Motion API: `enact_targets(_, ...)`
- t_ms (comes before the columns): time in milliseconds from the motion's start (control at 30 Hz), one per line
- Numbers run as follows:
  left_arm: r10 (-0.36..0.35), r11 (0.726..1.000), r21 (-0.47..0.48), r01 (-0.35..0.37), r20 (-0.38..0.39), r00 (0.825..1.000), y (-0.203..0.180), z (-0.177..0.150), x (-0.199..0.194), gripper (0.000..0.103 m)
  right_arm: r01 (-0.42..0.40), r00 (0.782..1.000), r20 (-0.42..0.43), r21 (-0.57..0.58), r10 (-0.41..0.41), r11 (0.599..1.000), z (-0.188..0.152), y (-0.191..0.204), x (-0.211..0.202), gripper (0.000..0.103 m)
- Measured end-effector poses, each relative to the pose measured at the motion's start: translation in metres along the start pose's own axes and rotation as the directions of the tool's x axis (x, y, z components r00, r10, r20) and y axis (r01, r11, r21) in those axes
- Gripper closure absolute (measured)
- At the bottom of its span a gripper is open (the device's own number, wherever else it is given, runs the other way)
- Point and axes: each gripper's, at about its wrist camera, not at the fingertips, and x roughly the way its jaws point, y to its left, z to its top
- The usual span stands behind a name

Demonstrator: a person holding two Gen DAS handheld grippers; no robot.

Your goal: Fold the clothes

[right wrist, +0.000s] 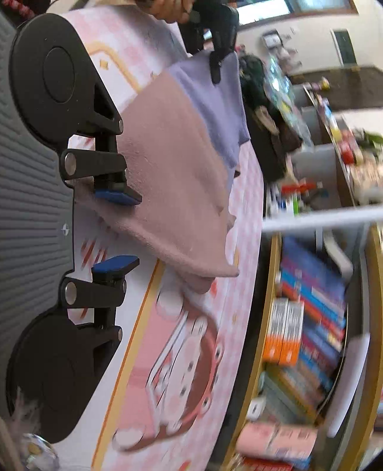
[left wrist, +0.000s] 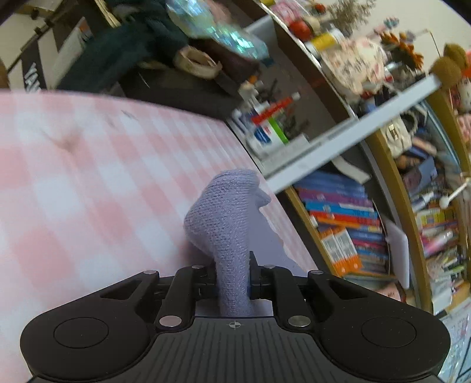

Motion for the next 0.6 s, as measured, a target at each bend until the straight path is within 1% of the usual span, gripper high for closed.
enact_targets(133,0.021,1.000,0.016,-0.021,0.017,1.000,0.014,0.017,-0.014,0.090,-0.043,0.999,-0.003,-0.068,0.042,0.997,0.008,0.028,0.015,0.066)
enact_targets(233,0.032,0.999,0.038,-0.033,0.014,0.999,0.020,0.026,-0.019,0.090,-0.056,0.998,-0.003,-0.119,0.056,0.991,0.012,0.043,0.022,0.066)
enact_targets(333,0.036,0.998,0.043,-0.036,0.006,0.999,0.023,0.028,-0.019,0.089,-0.065,0.998,-0.002,-0.138,0.065,0.988,0.013,0.045,0.024,0.067)
enact_targets(433,0.040,0.997,0.059,-0.040,0.008,0.999,0.022,0.028,-0.019,0.089,-0.102,0.995,-0.001,-0.147,0.103,0.984,0.013,0.037,0.021,0.066)
enact_targets(467,0.041,0.997,0.065,-0.041,0.009,0.999,0.021,0.028,-0.019,0.089,-0.106,0.994,-0.001,-0.152,0.107,0.983,0.013,0.036,0.020,0.064)
enact_targets(600,0.046,0.995,0.089,-0.047,0.015,0.999,0.018,0.028,-0.019,0.089,-0.110,0.994,-0.008,-0.162,0.110,0.981,0.011,0.036,0.018,0.063)
